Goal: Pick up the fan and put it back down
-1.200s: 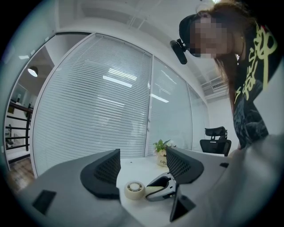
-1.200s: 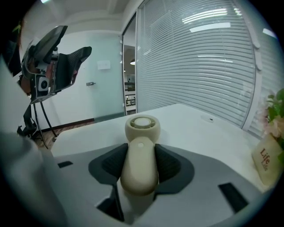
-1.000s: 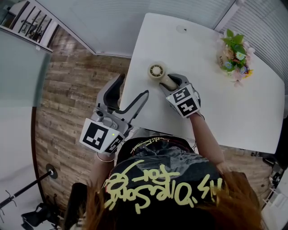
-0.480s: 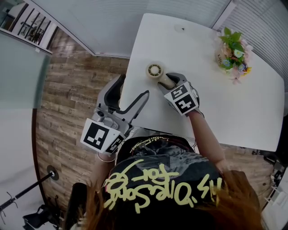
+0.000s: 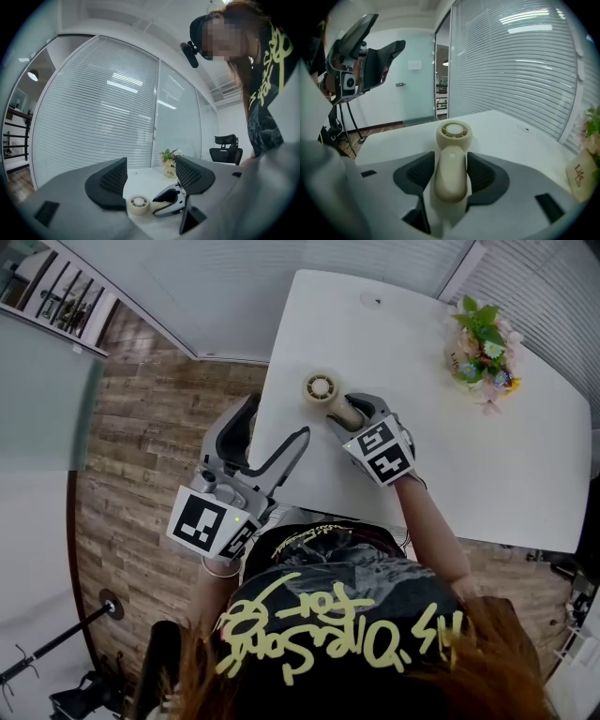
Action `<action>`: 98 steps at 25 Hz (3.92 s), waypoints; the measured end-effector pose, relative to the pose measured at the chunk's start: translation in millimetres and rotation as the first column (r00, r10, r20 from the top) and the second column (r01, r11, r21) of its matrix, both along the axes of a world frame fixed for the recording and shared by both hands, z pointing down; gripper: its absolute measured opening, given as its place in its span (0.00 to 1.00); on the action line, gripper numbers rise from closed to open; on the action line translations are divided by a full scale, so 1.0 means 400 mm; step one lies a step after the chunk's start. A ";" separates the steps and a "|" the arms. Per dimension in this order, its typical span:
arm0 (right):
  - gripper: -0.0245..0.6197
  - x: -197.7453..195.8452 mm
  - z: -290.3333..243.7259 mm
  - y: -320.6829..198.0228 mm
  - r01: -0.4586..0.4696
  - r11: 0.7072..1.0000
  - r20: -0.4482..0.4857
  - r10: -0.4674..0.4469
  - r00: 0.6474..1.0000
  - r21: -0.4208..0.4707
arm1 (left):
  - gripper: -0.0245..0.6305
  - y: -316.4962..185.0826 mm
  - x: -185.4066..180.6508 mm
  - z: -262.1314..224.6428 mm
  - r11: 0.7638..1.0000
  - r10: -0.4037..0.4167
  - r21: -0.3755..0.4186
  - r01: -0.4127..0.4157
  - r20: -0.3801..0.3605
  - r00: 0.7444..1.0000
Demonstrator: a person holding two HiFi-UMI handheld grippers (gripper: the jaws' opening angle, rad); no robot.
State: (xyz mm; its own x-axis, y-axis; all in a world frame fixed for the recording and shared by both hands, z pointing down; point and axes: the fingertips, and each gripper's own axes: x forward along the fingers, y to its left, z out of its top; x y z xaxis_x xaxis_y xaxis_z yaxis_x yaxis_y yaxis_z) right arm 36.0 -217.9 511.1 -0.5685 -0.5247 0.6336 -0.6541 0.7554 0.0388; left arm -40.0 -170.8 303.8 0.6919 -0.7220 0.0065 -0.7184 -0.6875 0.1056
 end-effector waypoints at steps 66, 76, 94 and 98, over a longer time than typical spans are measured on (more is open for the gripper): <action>0.13 0.322 -0.533 0.110 -0.339 0.828 0.449 0.120 0.886 0.447 | 0.24 -0.054 0.228 -0.030 0.978 0.204 0.048 -0.205 0.021 0.979; 0.04 0.324 -0.543 0.114 -0.371 0.831 0.490 0.140 0.860 0.414 | 0.03 -0.059 0.218 -0.030 0.982 0.179 0.048 -0.180 0.022 0.984; 0.04 0.313 -0.528 0.107 -0.345 0.829 0.447 0.131 0.885 0.440 | 0.03 -0.068 0.229 -0.022 0.980 0.196 0.039 -0.197 0.029 0.980; 0.04 0.312 -0.530 0.105 -0.349 0.830 0.447 0.138 0.884 0.435 | 0.03 -0.069 0.226 -0.022 0.980 0.194 0.037 -0.195 0.029 0.981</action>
State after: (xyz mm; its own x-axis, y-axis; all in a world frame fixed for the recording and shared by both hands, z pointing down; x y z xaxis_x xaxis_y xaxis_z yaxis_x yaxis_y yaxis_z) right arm 160.7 -175.9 299.2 -0.5159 -0.8565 0.0132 -0.8542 0.5156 0.0668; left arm 50.4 -198.6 294.8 0.8190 -0.5738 0.0003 -0.5728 -0.8175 0.0594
